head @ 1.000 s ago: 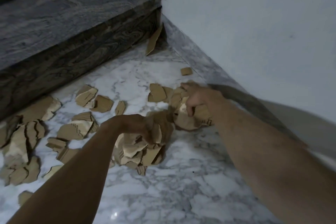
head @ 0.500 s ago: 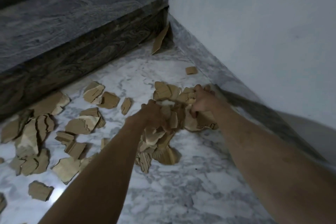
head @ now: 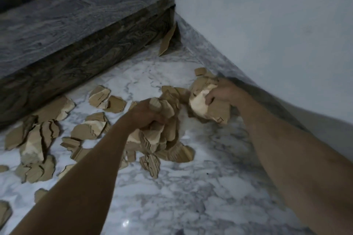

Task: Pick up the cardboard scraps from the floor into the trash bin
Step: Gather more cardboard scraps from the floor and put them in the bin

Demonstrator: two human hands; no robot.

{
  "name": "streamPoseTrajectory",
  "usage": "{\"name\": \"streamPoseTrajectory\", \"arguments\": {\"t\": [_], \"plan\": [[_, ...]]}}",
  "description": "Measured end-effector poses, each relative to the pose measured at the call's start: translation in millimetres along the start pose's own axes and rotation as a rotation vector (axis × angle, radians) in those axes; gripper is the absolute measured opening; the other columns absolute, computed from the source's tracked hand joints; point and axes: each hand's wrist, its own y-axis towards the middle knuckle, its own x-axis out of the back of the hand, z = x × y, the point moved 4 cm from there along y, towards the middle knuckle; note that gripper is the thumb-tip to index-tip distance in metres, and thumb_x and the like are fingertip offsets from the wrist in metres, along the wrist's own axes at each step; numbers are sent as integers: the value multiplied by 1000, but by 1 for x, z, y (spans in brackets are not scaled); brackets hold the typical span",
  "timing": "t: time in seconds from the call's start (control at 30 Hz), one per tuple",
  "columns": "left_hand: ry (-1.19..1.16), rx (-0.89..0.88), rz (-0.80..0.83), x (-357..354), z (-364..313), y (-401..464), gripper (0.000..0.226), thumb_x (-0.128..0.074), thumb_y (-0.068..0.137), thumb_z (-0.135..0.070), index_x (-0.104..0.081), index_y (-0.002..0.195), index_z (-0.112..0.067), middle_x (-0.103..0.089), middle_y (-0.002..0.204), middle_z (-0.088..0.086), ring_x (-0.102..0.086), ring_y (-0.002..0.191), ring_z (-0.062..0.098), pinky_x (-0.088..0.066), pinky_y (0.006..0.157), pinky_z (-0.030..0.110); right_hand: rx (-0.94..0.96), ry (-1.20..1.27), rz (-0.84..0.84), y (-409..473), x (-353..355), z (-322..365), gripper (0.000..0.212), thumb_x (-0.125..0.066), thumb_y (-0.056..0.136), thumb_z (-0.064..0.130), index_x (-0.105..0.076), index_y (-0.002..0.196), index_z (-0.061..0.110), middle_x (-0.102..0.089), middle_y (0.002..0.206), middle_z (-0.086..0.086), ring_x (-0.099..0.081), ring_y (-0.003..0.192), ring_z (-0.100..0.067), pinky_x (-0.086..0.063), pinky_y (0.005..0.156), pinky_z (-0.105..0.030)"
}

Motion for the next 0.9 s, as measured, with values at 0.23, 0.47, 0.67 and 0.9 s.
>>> {"name": "streamPoseTrajectory", "arguments": {"t": [0.23,0.47,0.67,0.9], "plan": [[-145,119,-111,46,35,-38,90,-99,46,-38,-63,123,-6,-73,111,14,-72,101,31,-60,85,50,68,-83,64,12,-52,53,114,-93,41,20,-43,144,22,-48,145,-8,-53,123,-33,-52,97,-42],[12,128,126,16,33,-77,51,-91,51,-19,-78,98,-6,-76,104,14,-72,100,30,-58,88,43,65,-448,76,16,-106,65,118,-89,55,18,-20,150,17,-42,144,-17,-45,128,-38,-50,98,-49],[500,153,120,-22,32,-63,68,-91,43,-39,-67,103,-19,-70,105,3,-68,96,25,-58,85,46,117,-537,-40,6,-107,66,96,-86,62,18,-31,141,15,-23,143,-13,-27,135,-35,-45,97,-45],[795,164,46,-70,27,-70,78,-88,64,-35,-50,129,-15,-45,128,6,-61,109,28,-54,91,38,148,-392,-80,-1,-108,61,91,-87,60,11,-35,135,14,-55,129,-11,-57,116,-35,-47,77,-34]]}}
